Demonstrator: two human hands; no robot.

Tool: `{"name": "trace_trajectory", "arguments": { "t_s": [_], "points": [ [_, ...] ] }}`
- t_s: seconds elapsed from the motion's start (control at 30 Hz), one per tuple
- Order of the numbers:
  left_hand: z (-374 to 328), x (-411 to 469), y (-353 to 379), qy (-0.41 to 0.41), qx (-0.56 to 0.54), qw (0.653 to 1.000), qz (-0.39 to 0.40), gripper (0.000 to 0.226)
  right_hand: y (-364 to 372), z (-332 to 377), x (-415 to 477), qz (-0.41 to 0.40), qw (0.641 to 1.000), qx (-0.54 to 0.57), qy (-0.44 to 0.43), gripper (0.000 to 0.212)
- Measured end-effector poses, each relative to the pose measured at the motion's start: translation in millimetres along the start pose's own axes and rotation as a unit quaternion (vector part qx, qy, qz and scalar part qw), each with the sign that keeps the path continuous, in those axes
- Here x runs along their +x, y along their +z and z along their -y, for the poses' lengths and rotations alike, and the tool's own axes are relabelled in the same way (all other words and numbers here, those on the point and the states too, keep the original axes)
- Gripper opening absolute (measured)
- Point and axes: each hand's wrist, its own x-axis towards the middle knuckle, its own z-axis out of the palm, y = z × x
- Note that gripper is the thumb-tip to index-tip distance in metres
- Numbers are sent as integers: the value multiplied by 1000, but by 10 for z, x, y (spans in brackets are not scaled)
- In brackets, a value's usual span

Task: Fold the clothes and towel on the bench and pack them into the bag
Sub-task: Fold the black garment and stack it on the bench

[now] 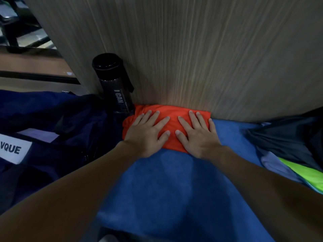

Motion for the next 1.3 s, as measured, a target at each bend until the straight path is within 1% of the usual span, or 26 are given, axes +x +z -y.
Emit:
{"name": "trace_trajectory", "arguments": {
  "t_s": [0.13, 0.2, 0.23, 0.27, 0.37, 0.4, 0.47, 0.5, 0.57, 0.6, 0.63, 0.73, 0.8, 0.87, 0.93, 1.0, 1.03, 1.07, 1.1, 1.13, 1.2, 1.23, 1.27, 1.3],
  "points": [
    [-100, 38, -183, -33, -24, 998, 57, 62, -86, -88, -153, 27, 1000, -6, 7, 65],
    [-265, 43, -323, -51, -59, 996, 38, 61, -167, -159, -278, 48, 998, -29, -5, 64],
    [-380, 60, -395, -49, -74, 996, 12, 59, -227, -208, -352, 37, 999, -31, -14, 63],
    [-512, 84, -462, -39, -79, 996, -11, 58, -299, -276, -441, 10, 999, -26, -19, 61],
    [-1008, 223, -707, 15, -62, 996, -62, 60, -576, -604, -765, -126, 992, -24, -4, 56],
    [-1199, 285, -786, 30, -66, 995, -72, 55, -663, -768, -881, -159, 987, -35, 8, 55],
    [-1605, 393, -906, 50, -98, 991, -82, 40, -828, -1167, -1138, -203, 977, -59, 41, 44],
    [-1812, 442, -951, 61, -119, 987, -85, 37, -911, -1383, -1275, -222, 970, -75, 65, 37],
    [-2226, 521, -1008, 78, -164, 980, -86, 38, -1057, -1808, -1569, -260, 951, -113, 122, 28],
    [-2427, 548, -1028, 84, -196, 974, -82, 42, -1108, -2004, -1711, -264, 944, -132, 151, 29],
    [-2618, 574, -1034, 89, -230, 966, -76, 42, -1152, -2167, -1845, -249, 941, -143, 176, 32],
    [-3154, 665, -988, 99, -289, 951, -45, 27, -1188, -2522, -2166, -145, 950, -150, 233, 47],
    [-3420, 733, -923, 113, -293, 949, -33, 33, -1134, -2686, -2308, -87, 958, -130, 239, 53],
    [-3582, 802, -833, 111, -287, 952, -6, 43, -1070, -2790, -2390, -66, 965, -116, 226, 49],
    [-3657, 851, -727, 91, -279, 956, 17, 43, -1026, -2848, -2406, -78, 968, -124, 205, 36],
    [-3678, 879, -642, 67, -275, 959, 12, 33, -992, -2882, -2384, -102, 968, -143, 178, 21],
    [-3681, 888, -616, 57, -280, 958, 3, 28, -979, -2911, -2361, -130, 965, -151, 173, 15],
    [-3684, 892, -611, 50, -289, 956, -4, 21, -966, -2950, -2340, -166, 957, -150, 183, 14],
    [-3683, 893, -615, 45, -297, 954, -12, 21, -966, -2987, -2323, -197, 947, -145, 206, 18],
    [-3687, 901, -621, 43, -302, 952, -20, 22, -980, -3028, -2315, -211, 940, -128, 237, 27],
    [-3701, 903, -649, 54, -308, 949, -42, 20, -1013, -3128, -2331, -201, 927, -75, 308, 52],
    [-3711, 895, -673, 64, -315, 945, -56, 19, -1030, -3185, -2346, -187, 919, -54, 344, 58],
    [-3715, 889, -701, 75, -326, 940, -73, 16, -1044, -3236, -2362, -175, 912, -47, 367, 58],
    [-3715, 875, -741, 88, -335, 934, -90, 14, -1065, -3270, -2379, -173, 909, -50, 376, 50]
  ]
}}
